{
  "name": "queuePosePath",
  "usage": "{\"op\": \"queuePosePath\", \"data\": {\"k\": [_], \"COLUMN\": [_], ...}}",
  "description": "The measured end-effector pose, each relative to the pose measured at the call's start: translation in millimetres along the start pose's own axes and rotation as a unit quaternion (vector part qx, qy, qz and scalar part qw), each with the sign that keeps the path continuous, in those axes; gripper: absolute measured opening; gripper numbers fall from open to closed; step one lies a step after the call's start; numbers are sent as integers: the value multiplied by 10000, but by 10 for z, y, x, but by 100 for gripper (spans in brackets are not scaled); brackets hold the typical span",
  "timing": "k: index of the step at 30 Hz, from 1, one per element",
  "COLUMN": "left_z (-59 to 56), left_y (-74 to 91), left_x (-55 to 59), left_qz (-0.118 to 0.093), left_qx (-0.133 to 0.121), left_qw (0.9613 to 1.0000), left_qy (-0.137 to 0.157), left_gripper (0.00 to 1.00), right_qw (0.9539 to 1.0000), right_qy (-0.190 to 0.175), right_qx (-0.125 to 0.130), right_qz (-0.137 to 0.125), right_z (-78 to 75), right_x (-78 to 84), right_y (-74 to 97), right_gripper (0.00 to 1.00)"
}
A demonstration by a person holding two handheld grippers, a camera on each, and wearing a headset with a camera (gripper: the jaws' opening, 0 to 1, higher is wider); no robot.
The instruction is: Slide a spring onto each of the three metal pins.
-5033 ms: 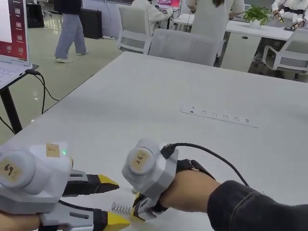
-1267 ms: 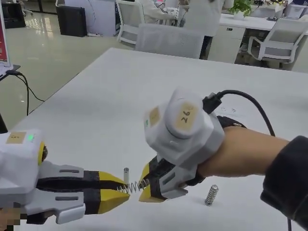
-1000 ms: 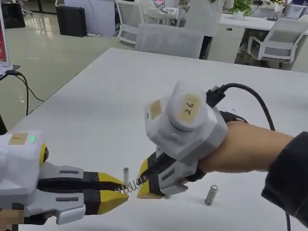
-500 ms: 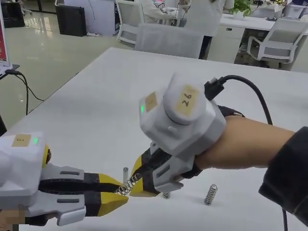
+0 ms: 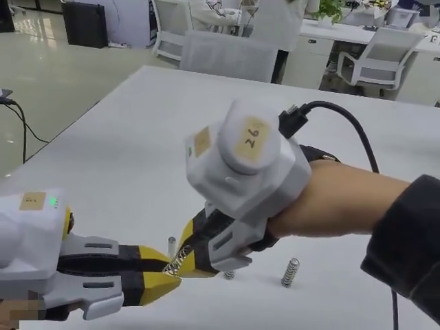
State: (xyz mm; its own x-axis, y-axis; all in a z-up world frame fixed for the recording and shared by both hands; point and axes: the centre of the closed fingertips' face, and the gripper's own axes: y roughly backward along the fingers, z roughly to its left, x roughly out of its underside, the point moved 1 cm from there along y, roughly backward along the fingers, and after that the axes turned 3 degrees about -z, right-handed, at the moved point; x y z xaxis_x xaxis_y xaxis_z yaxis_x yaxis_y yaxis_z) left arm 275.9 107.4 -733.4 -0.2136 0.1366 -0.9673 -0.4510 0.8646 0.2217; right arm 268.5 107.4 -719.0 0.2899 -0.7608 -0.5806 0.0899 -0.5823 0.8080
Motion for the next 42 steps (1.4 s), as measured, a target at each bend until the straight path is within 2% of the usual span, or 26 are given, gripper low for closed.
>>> {"op": "queuePosePath", "data": {"k": [13,19,25,29,36,40,42], "left_z": [-129,-117,2,90,207,243,272], "left_y": [-21,44,141,171,167,136,108], "left_x": [-62,-86,-118,-101,-14,-19,-39], "left_qz": [-71,-16,-11,-30,-3,-17,-90], "left_qx": [317,352,307,230,122,114,94], "left_qw": [9995,9994,9995,9995,9994,9991,9991], "left_qy": [9,-36,-118,-211,-336,-410,-414], "left_gripper": [3,3,3,4,4,6,7], "right_qw": [9992,9988,9989,9989,9987,9986,9983], "right_qy": [-220,-270,-244,-182,-185,-221,-245], "right_qx": [131,141,172,220,248,279,285], "right_qz": [297,379,372,383,406,391,437], "right_z": [91,81,-16,-81,-179,-231,-258], "right_x": [-82,-149,-243,-277,-252,-236,-199], "right_y": [74,58,30,-26,-109,-116,-119], "right_gripper": [8,8,8,8,8,8,8]}}
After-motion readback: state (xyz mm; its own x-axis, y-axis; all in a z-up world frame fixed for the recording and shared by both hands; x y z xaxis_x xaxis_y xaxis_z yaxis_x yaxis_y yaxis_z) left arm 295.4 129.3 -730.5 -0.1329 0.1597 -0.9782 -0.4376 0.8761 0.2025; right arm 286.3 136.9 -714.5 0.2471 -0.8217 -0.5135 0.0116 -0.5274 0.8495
